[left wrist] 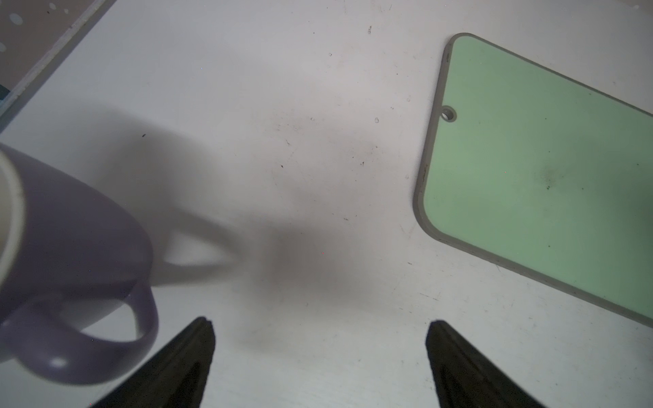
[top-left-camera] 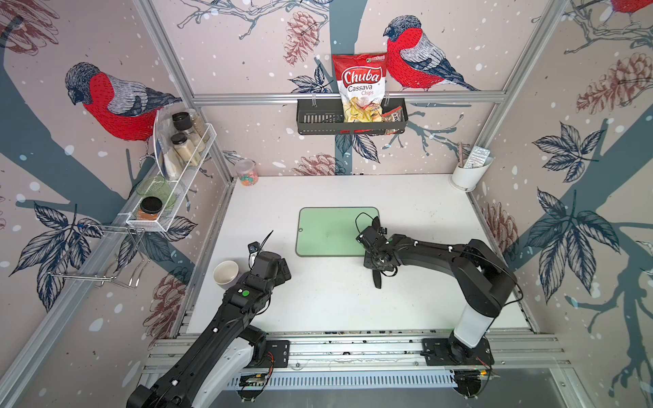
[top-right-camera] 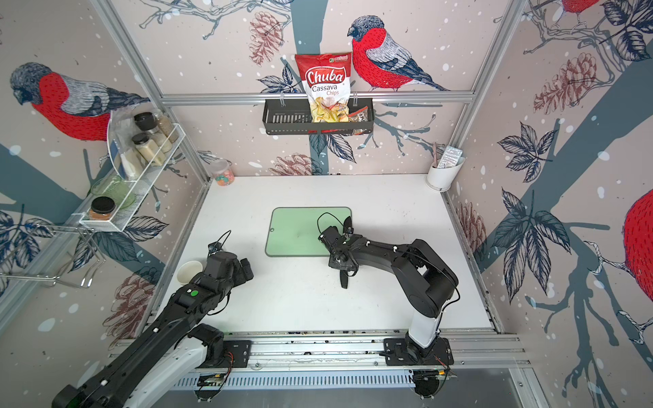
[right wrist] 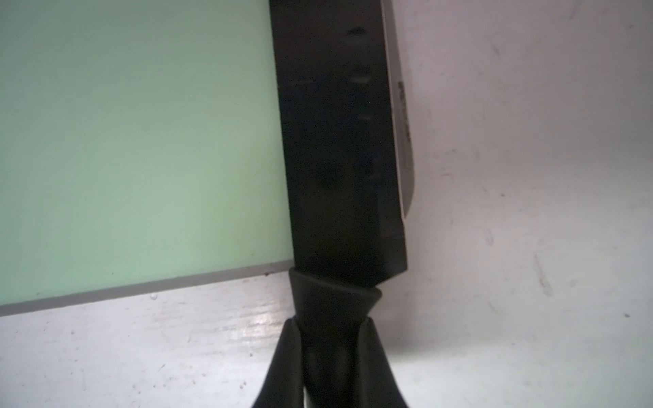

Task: Align the knife with the edge of the cutting board
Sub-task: Place the knife at the edge of the cutting board.

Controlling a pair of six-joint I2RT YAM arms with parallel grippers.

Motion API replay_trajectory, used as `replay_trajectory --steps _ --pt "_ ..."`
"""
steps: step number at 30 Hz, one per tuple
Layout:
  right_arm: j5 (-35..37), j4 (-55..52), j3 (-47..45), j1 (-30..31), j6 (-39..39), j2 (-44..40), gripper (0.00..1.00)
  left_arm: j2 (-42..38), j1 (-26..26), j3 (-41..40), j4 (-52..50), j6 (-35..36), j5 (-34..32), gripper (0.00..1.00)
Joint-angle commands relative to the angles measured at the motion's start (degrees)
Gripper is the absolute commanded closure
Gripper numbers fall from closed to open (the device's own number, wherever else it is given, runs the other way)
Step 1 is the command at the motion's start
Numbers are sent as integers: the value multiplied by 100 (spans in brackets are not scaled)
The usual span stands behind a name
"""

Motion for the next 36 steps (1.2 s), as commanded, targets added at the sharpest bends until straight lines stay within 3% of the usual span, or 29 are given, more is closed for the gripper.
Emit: replay_trajectory --steps 1,23,33,36 --pt "-211 -218 -74 12 -13 18 100 -7 -21 21 145 55 2 4" --pt "-146 -394 -20 -37 -148 -68 97 72 -27 43 165 59 8 4" --pt "-168 -304 -144 -101 -144 -72 90 98 -26 57 180 60 8 4" --pt "-172 -288 -165 -106 -143 -74 82 98 -26 52 180 56 4 5"
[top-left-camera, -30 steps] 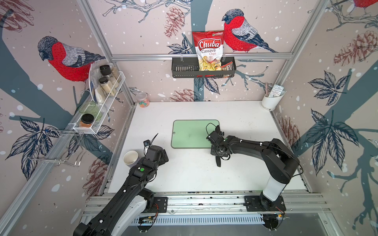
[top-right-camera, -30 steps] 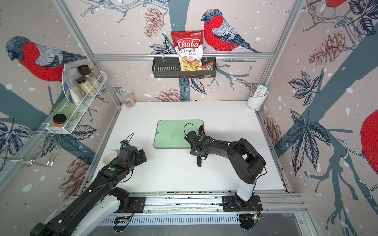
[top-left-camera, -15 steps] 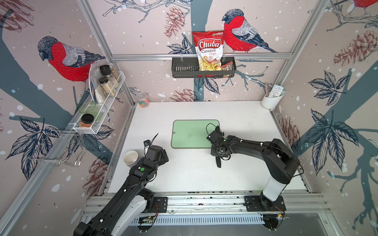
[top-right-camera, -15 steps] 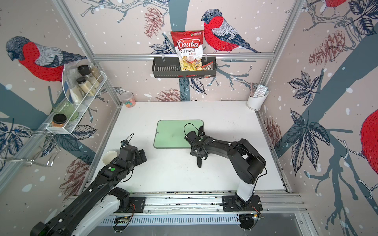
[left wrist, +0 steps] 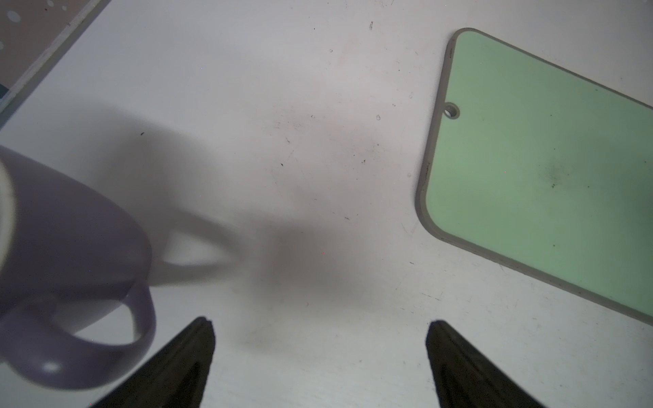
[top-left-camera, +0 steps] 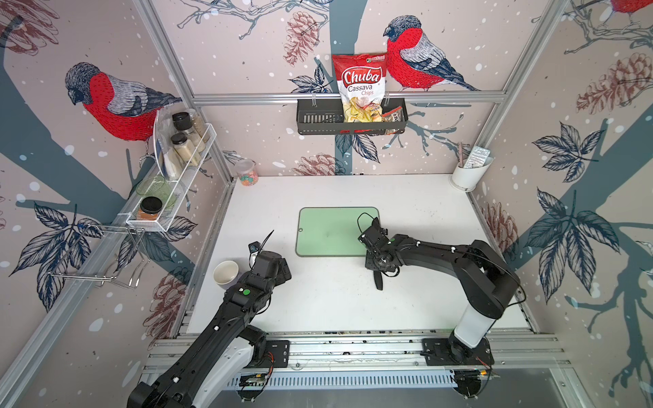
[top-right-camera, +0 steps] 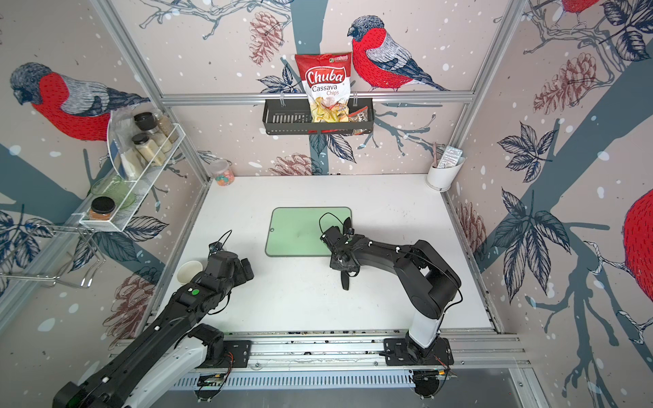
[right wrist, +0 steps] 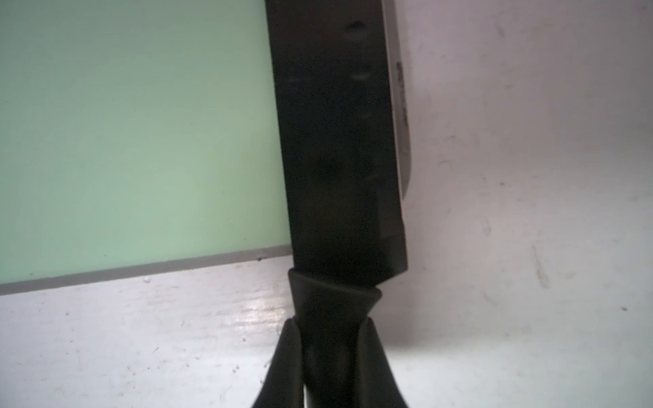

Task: Align the knife with the edge of the cutting board
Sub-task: Place the knife at the edge of the cutting board, then reset both arms

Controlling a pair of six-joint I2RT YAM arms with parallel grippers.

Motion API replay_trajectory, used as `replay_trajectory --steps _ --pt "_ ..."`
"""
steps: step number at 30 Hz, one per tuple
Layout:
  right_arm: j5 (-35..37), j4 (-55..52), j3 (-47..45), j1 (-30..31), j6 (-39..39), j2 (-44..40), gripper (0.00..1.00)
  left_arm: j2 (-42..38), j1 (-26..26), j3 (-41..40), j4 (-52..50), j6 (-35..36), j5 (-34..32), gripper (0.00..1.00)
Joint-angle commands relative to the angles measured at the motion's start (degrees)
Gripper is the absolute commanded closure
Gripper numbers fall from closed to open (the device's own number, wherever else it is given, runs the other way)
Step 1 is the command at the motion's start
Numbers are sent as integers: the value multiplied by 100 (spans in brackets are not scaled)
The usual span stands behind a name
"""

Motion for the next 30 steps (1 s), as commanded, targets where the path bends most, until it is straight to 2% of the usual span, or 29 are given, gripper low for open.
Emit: replay_trajectory --steps 1,7,9,15,19,23,25,27,30 --pt "-17 -253 -69 -16 -13 23 80 4 -26 47 156 63 6 5" --pt "117 -318 -64 22 -31 21 72 -4 -26 47 147 64 15 4" --pt "161 -344 -61 32 -32 11 65 -6 -26 34 148 58 14 5" --pt "428 -534 33 139 -68 -226 33 -19 -26 45 139 64 3 4" --pt "521 -724 221 197 -244 -496 26 -30 -21 50 119 57 -3 4" --pt "1036 -775 468 204 -760 -1442 17 -54 -28 39 103 49 -49 4" --pt "1624 -767 592 191 -1171 -2106 2 -88 -26 54 70 62 -52 5" --pt "2325 -443 491 67 -1755 -2954 0 -212 -26 36 89 107 -91 5" --pt "2664 296 -130 -467 -2199 -3966 0 -435 -26 108 86 117 -221 4"
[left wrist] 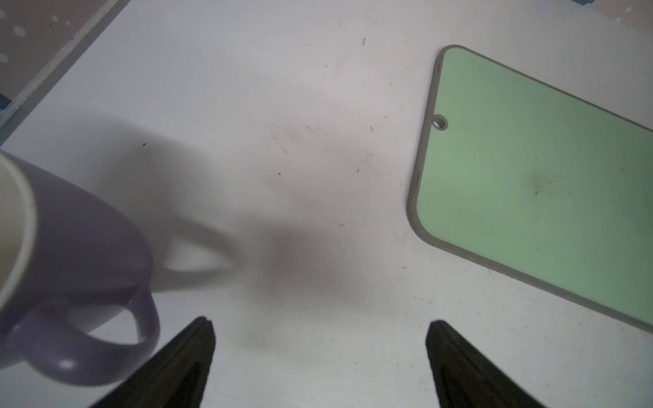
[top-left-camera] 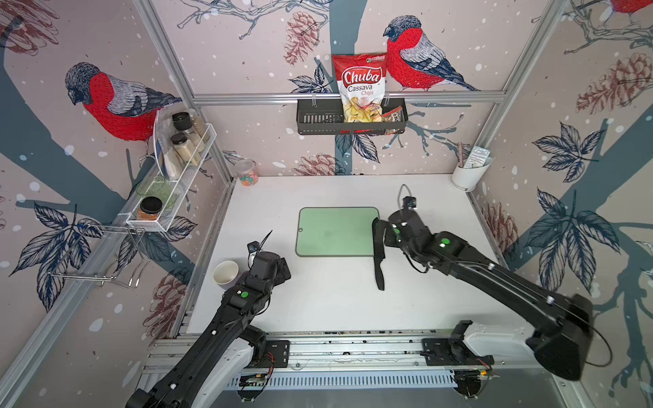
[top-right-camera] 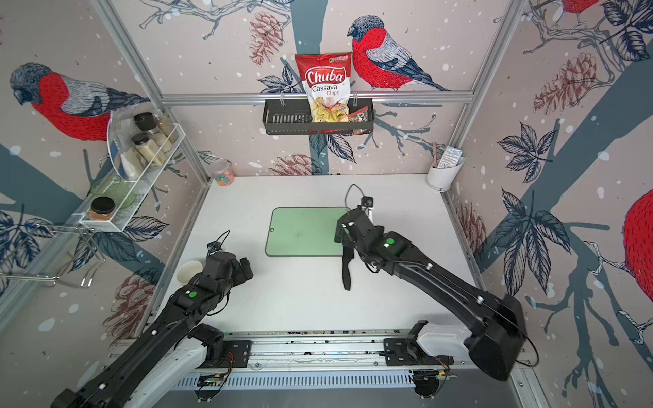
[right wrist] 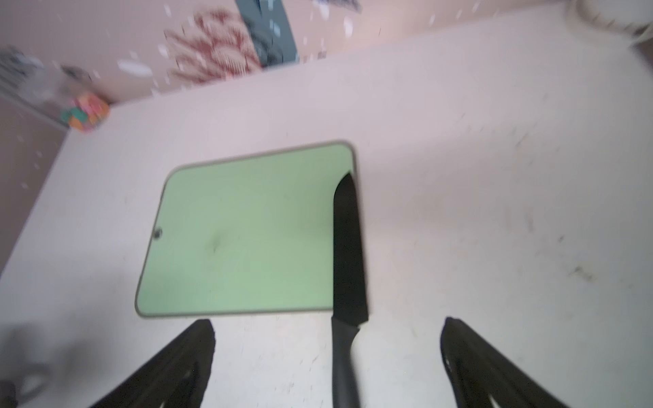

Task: Align the knife with the edge of the cutting board
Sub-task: Reset both arms

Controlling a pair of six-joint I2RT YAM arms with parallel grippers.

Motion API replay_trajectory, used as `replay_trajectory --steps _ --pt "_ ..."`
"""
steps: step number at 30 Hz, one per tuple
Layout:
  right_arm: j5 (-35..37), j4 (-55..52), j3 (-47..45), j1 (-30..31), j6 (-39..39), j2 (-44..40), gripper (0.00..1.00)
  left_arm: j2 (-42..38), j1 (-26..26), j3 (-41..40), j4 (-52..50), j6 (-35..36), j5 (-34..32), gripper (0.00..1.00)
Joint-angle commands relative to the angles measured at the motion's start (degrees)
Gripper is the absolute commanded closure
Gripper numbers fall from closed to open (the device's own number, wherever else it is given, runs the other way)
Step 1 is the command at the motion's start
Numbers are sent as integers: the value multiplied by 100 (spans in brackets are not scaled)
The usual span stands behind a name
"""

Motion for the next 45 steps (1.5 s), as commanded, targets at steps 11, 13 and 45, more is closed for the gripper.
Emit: replay_trajectory --steps 11,13,45 --pt "-671 2928 -3223 -3331 -1740 -1786 0 -339 -40 -508 2988 1992 -977 4" --pt "-479 3262 -3500 -3403 -1990 -1564 0 5 -41 -728 3866 2625 -1467 3" --pt "-1853 7999 -3940 -4221 -3061 2084 0 4854 1928 -270 7810 3498 755 2"
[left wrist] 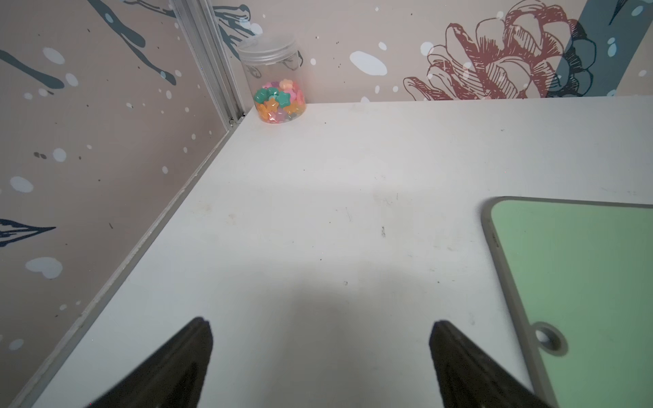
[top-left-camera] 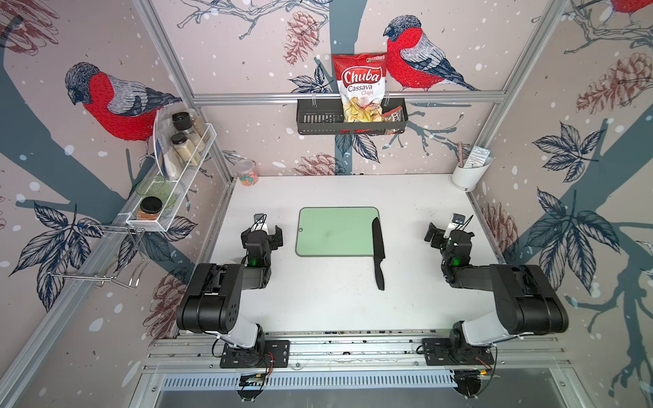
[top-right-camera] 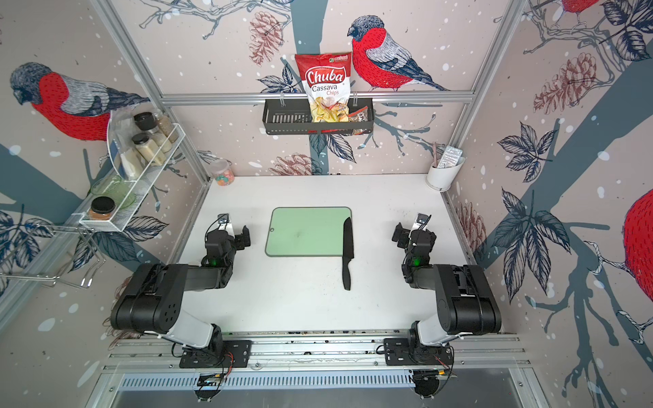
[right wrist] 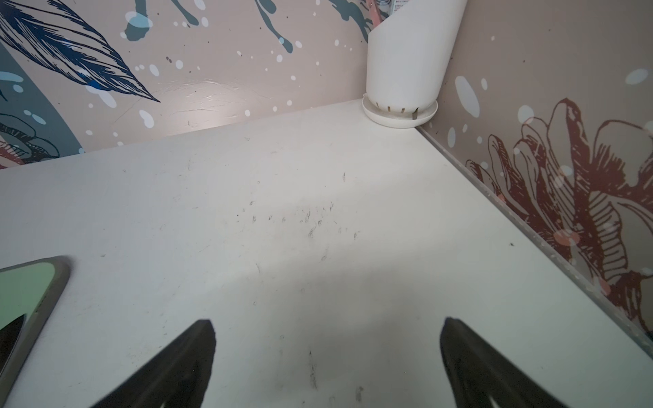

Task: Align the knife with the edge of the cutting board
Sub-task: Reset both arms

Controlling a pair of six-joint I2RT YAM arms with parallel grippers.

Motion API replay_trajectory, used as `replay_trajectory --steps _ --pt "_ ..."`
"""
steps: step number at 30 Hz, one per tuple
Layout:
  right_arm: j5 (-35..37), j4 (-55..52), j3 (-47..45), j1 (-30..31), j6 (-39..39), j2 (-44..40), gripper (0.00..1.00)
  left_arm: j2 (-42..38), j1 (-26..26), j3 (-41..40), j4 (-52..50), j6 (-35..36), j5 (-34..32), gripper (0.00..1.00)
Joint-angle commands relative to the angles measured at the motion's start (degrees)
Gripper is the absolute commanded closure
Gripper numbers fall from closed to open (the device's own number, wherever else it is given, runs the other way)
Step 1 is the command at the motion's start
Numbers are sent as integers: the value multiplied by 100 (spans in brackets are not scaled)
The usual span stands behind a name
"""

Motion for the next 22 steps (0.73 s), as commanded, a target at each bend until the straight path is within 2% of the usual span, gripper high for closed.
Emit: replay_trajectory --steps 1,22 --pt "-41 -127 51 15 -86 -33 0 -8 31 12 -115 -89 141 3" --pt "-31 -124 43 23 -104 -38 0 6 32 0 -51 -87 137 2"
